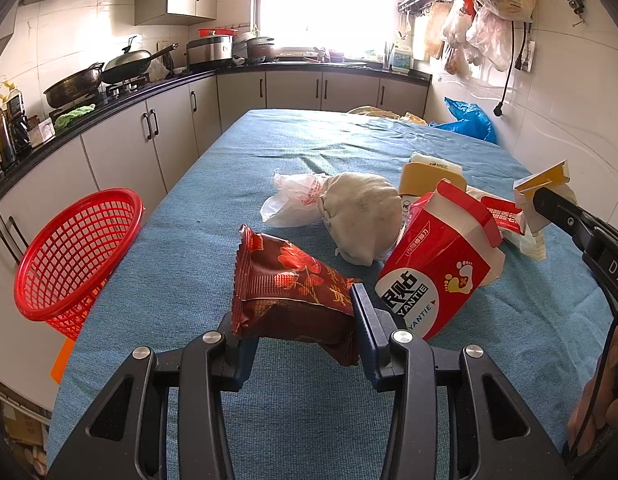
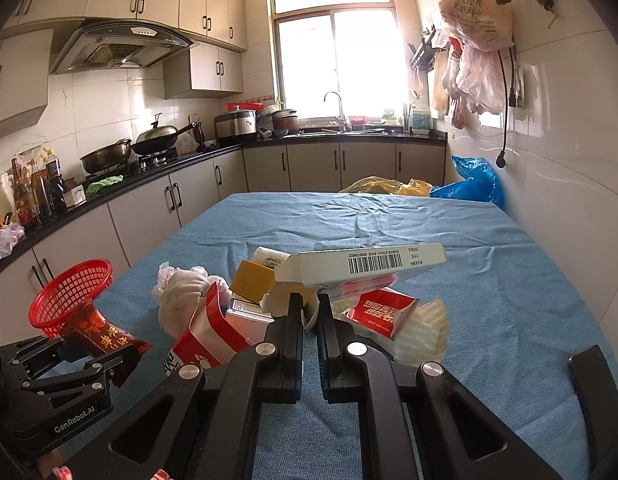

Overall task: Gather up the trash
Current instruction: 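Grasp the brown snack wrapper with the left tool and lift it, then drop the brown wrapper into the red basket while the right tool carries the white box there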

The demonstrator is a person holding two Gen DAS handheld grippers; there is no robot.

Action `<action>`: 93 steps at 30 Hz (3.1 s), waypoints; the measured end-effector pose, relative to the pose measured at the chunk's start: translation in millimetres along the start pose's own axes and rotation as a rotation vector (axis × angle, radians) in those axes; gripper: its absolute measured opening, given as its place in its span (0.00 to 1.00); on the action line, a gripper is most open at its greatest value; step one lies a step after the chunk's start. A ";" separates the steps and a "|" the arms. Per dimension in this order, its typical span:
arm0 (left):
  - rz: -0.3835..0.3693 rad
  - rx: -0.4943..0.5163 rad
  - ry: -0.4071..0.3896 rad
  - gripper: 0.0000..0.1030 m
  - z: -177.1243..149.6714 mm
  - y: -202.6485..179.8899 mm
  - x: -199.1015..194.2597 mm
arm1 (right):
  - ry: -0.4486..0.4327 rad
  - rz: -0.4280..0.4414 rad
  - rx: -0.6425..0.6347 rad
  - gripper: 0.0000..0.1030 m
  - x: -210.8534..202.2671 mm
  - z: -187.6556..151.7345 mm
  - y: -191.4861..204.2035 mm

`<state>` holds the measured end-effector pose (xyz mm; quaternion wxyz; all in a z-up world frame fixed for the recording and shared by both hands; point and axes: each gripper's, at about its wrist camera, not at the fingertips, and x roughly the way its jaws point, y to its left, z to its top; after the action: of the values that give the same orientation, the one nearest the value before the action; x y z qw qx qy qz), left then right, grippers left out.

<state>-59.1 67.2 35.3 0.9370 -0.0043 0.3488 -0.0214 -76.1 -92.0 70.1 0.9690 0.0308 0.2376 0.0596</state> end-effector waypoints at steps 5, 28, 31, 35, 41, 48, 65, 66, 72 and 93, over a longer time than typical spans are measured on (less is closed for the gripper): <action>0.001 0.000 0.000 0.40 -0.2 0.3 0.0 | -0.001 -0.001 -0.001 0.07 -0.2 -0.1 1.0; -0.001 -0.001 -0.002 0.40 -1.2 1.9 0.2 | -0.008 -0.001 -0.010 0.07 -4.4 2.8 0.6; 0.004 -0.003 -0.004 0.40 -0.2 1.5 0.9 | -0.017 0.019 0.003 0.07 -7.4 4.1 -1.7; 0.018 -0.006 -0.012 0.40 2.0 -1.0 -1.8 | -0.035 0.085 0.028 0.07 -18.5 7.0 -6.7; 0.010 -0.028 -0.008 0.40 2.9 2.9 -6.5 | -0.046 0.133 0.024 0.07 -30.4 8.1 -4.7; 0.008 -0.058 -0.043 0.40 5.0 17.2 -19.1 | -0.033 0.188 0.010 0.07 -37.1 9.0 5.6; 0.087 -0.170 -0.084 0.40 8.2 84.7 -39.8 | 0.088 0.414 -0.064 0.07 -20.6 18.7 74.6; 0.094 -0.178 -0.089 0.40 8.6 90.6 -41.4 | 0.096 0.426 -0.069 0.07 -18.1 20.9 79.2; 0.157 -0.235 -0.116 0.40 9.5 132.5 -53.8 | 0.140 0.514 -0.098 0.07 -5.1 35.7 112.0; 0.282 -0.319 -0.086 0.40 17.1 239.0 -37.6 | 0.396 0.811 -0.085 0.07 90.6 66.8 256.2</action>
<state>-67.5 307.5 67.3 0.9321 -0.1047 0.3048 0.1656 8.8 171.6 110.4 0.8038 0.0696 0.3844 0.4486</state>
